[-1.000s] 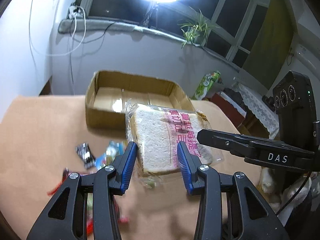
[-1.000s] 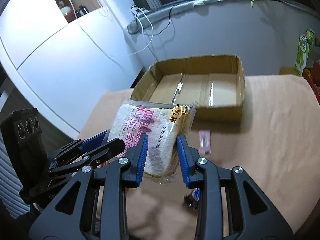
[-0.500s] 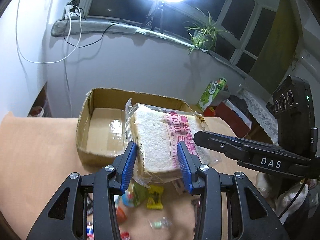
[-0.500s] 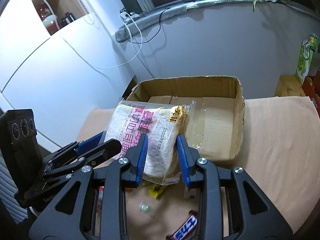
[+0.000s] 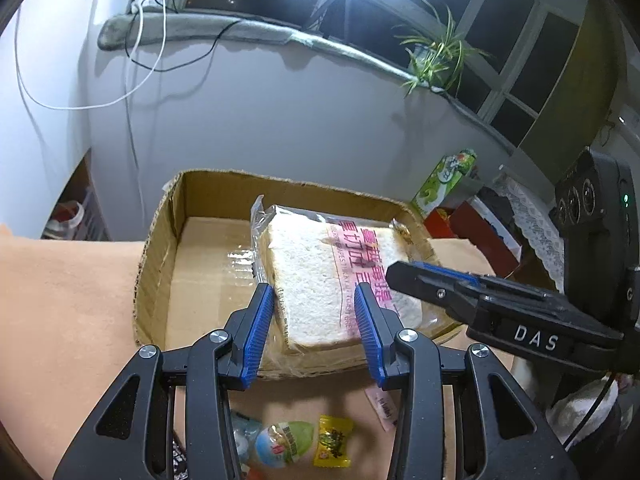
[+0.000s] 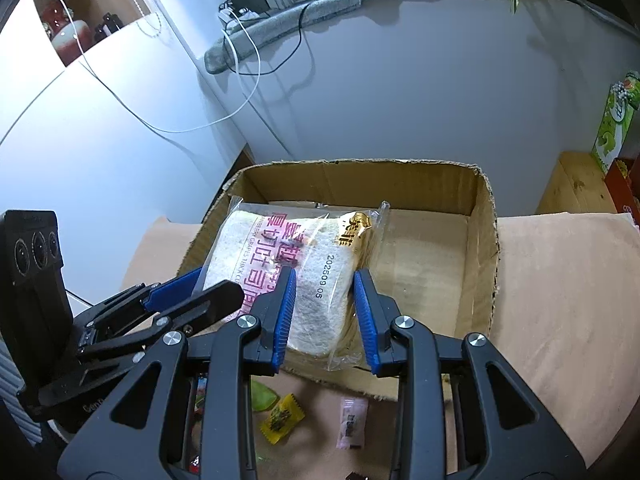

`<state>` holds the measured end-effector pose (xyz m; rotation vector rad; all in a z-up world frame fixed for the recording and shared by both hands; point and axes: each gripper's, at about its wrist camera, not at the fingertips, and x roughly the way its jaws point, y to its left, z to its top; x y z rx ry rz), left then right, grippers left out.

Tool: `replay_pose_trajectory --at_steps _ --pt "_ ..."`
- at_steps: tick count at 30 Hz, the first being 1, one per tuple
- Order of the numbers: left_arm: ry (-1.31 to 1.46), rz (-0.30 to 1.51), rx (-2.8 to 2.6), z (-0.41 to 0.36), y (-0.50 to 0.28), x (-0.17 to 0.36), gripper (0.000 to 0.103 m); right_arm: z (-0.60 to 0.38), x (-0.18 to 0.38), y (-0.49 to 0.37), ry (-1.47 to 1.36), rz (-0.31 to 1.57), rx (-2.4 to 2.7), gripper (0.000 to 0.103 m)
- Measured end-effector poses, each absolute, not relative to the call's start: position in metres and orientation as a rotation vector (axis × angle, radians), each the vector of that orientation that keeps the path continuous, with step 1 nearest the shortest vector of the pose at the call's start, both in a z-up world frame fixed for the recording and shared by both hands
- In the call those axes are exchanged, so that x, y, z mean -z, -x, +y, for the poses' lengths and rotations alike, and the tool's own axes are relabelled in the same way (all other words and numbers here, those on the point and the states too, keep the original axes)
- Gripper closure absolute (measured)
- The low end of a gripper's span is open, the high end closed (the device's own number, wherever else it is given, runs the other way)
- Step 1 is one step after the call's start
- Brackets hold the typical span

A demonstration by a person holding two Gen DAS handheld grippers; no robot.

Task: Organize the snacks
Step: 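Lift the bread loaf with both grippers and lower it into the cardboard box, then open both grippers and withdraw them from the box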

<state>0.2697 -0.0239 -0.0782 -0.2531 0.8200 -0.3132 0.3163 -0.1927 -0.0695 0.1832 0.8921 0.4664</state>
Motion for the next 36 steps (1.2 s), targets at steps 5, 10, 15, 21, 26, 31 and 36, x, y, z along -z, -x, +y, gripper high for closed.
replay_pose_trajectory --at_steps 5,10,15,21,26,31,36 --pt "0.252 0.837 0.308 -0.025 -0.273 0.085 0.064 -0.193 0.074 -0.323 -0.177 0.905 -0.465 0.072" --pt "0.254 0.870 0.285 -0.024 -0.278 0.092 0.064 -0.196 0.080 -0.328 -0.159 0.921 -0.425 0.072" --pt "0.229 0.842 0.278 -0.022 -0.272 0.080 0.064 -0.203 0.073 -0.319 -0.164 0.898 -0.422 0.072" --pt "0.228 0.802 0.285 -0.015 -0.258 0.061 0.064 -0.202 0.053 -0.295 -0.132 0.860 -0.426 0.072" --pt "0.251 0.755 0.292 0.001 -0.232 0.044 0.064 -0.208 0.043 -0.253 -0.127 0.829 -0.452 0.072" --pt "0.236 0.724 0.279 0.020 -0.195 0.041 0.064 -0.224 0.052 -0.211 -0.135 0.818 -0.443 0.072" --pt "0.231 0.727 0.243 0.041 -0.153 0.048 0.064 -0.242 0.074 -0.180 -0.165 0.849 -0.421 0.072"
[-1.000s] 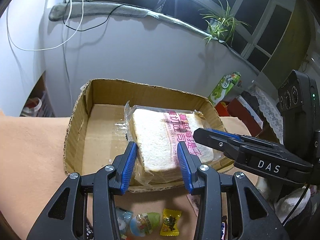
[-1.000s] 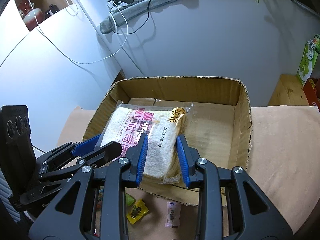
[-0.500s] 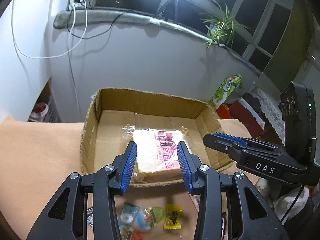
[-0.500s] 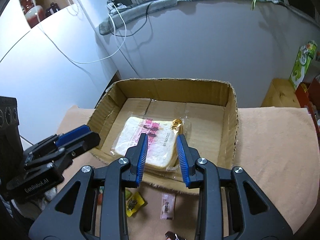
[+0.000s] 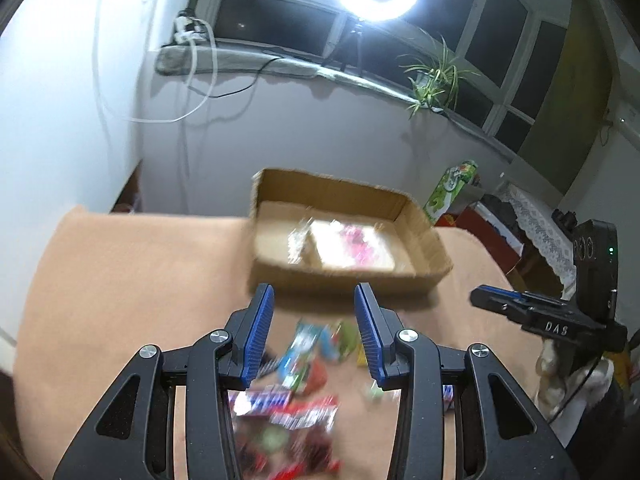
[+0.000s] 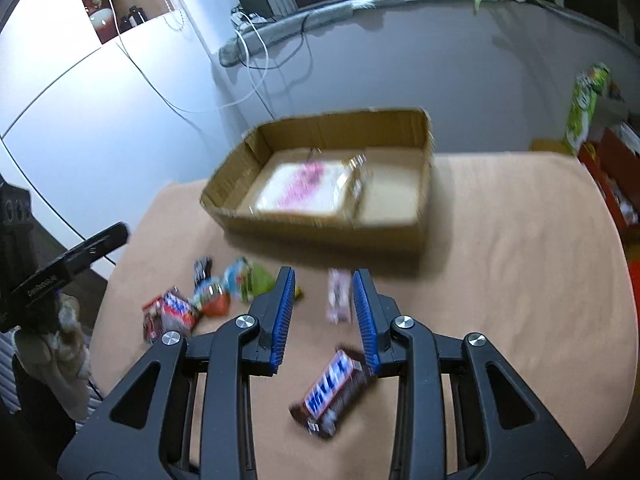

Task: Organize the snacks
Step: 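Open both grippers and withdraw them from the box, then grasp the Snickers bar with the right gripper while the left gripper grasps the red candy bag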

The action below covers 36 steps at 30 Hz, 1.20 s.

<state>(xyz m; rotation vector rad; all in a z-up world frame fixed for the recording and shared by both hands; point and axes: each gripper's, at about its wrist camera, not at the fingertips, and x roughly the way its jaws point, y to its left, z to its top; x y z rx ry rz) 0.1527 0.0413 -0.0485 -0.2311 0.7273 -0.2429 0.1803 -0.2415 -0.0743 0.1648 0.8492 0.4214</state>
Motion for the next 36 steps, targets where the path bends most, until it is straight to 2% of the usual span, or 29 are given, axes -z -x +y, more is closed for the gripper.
replay_pose_trajectory --at_steps 6,16,17,18,20,36 --pt "0.240 0.758 0.194 0.053 -0.110 0.070 0.064 -0.254 0.097 -0.154 -0.164 0.885 -0.373 0.071" --pt "0.205 0.815 0.234 0.019 -0.091 0.097 0.062 -0.261 0.122 -0.138 -0.205 0.945 -0.326 0.070" --pt "0.202 0.817 0.233 0.017 -0.091 0.098 0.061 -0.261 0.123 -0.138 -0.211 0.949 -0.323 0.062" --pt "0.194 0.818 0.228 0.016 -0.090 0.099 0.061 -0.260 0.123 -0.138 -0.215 0.952 -0.322 0.049" --pt "0.165 0.816 0.206 0.012 -0.090 0.101 0.061 -0.255 0.124 -0.140 -0.213 0.955 -0.325 0.042" --pt "0.105 0.893 0.177 0.002 -0.094 0.131 0.061 -0.221 0.140 -0.149 -0.135 0.996 -0.325 0.042"
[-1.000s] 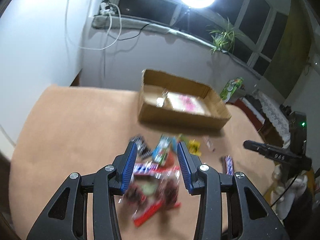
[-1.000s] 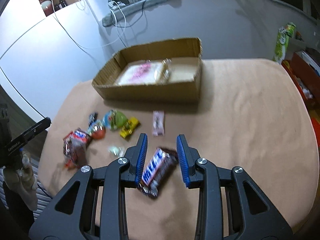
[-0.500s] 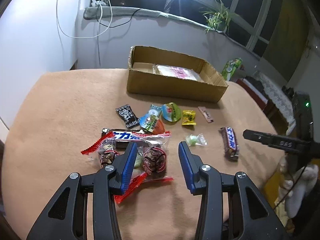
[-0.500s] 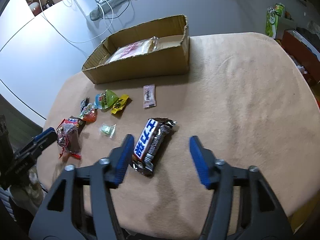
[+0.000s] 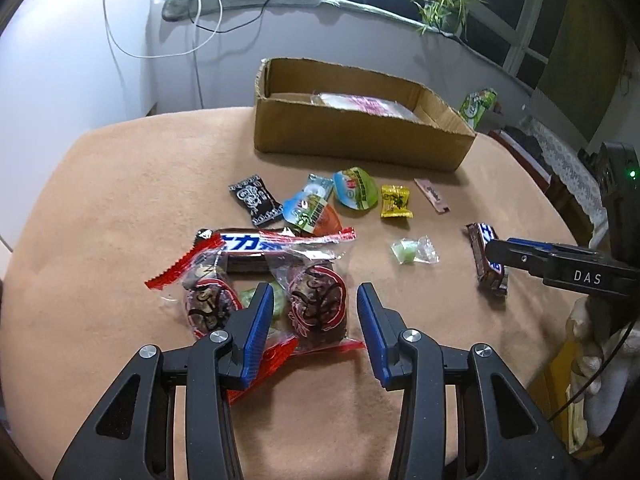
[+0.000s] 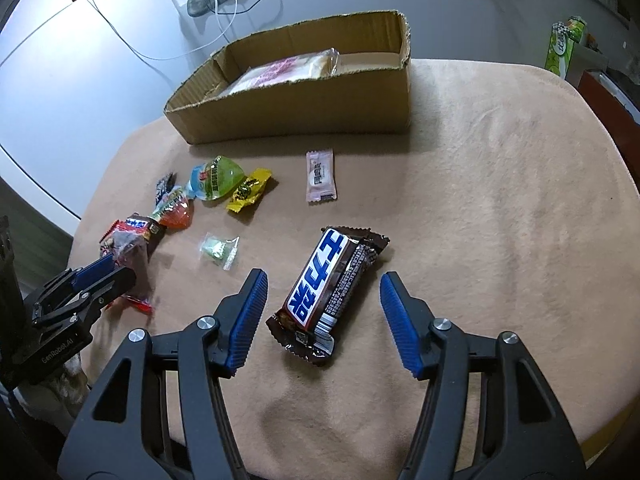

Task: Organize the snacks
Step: 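Grasp the Snickers bar with the right gripper while the left gripper grasps the red candy bag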

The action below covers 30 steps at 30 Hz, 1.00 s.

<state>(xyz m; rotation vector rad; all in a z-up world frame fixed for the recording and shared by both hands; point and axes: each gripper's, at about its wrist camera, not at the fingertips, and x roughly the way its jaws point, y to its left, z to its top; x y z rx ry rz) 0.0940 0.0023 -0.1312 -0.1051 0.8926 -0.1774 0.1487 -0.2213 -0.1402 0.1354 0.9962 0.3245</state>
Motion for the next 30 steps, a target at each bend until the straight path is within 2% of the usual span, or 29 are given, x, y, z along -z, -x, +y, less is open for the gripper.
replay_pose_trajectory --at_steps 4,5,7,14,22,30 --pt "0.109 0.888 0.169 0.001 -0.095 0.135 0.061 -0.215 0.142 -0.150 -0.105 1.006 -0.324 0.042" --pt "0.108 0.883 0.164 0.001 -0.095 0.135 0.061 -0.213 0.143 -0.150 -0.096 1.007 -0.326 0.043" --pt "0.100 0.876 0.158 -0.001 -0.094 0.136 0.061 -0.209 0.144 -0.150 -0.071 1.013 -0.327 0.053" --pt "0.103 0.897 0.167 -0.001 -0.096 0.144 0.061 -0.202 0.147 -0.150 -0.034 1.021 -0.315 0.058" --pt "0.154 0.889 0.172 0.009 -0.095 0.144 0.071 -0.201 0.146 -0.152 -0.036 1.015 -0.318 0.067" --pt "0.166 0.880 0.167 0.009 -0.095 0.142 0.072 -0.208 0.144 -0.146 -0.076 0.998 -0.333 0.071"
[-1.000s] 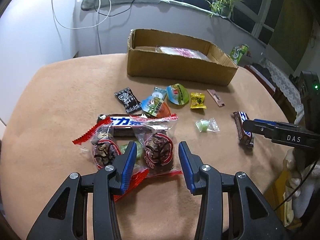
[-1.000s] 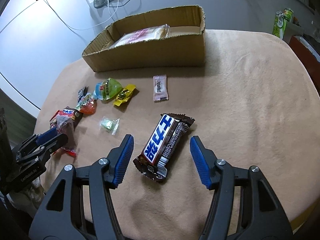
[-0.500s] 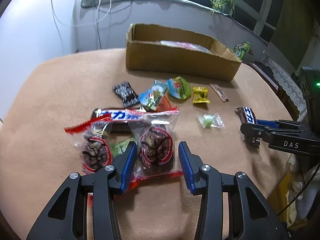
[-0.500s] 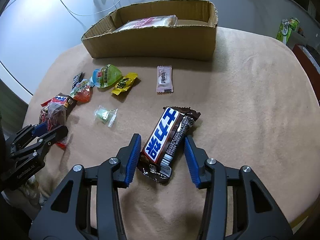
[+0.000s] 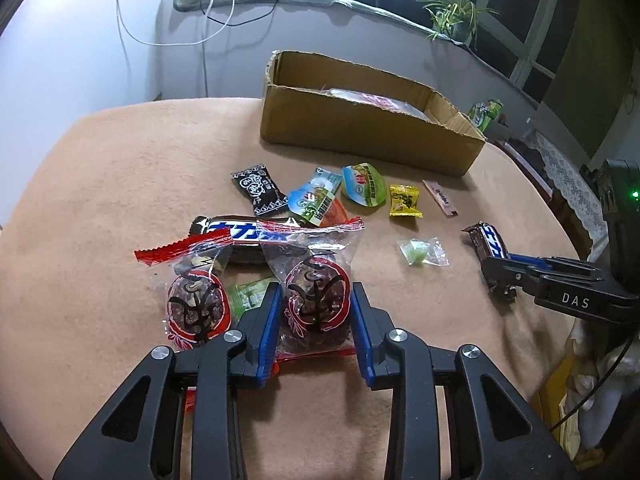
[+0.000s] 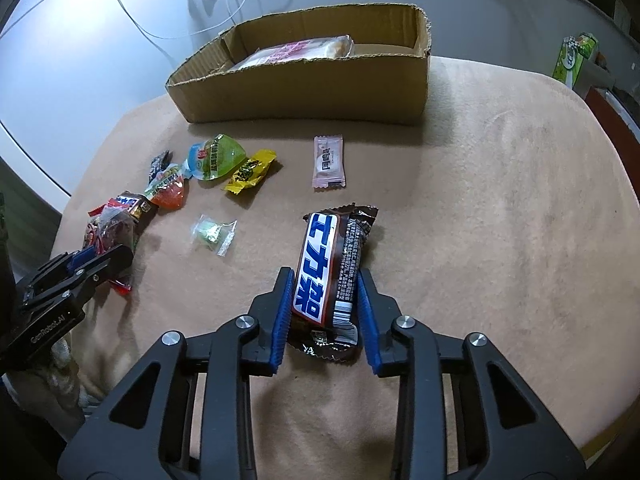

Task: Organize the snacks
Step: 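Grasp the Snickers bar with the right gripper while the left gripper grasps the red candy bag, then carry the Snickers bar with the right gripper while the left gripper carries the red bag into the box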

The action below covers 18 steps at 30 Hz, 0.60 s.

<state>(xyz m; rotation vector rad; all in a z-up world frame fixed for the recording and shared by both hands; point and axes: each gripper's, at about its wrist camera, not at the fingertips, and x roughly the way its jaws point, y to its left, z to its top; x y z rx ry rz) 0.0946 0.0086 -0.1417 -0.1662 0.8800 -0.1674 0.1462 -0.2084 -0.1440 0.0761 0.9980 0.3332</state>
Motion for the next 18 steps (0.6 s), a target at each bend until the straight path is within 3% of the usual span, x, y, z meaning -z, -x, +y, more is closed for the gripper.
replay_pose_trajectory --at_steps 18 --pt "0.197 0.808 0.216 0.006 -0.097 0.107 0.072 -0.225 0.097 -0.139 -0.099 0.875 -0.344 0.071"
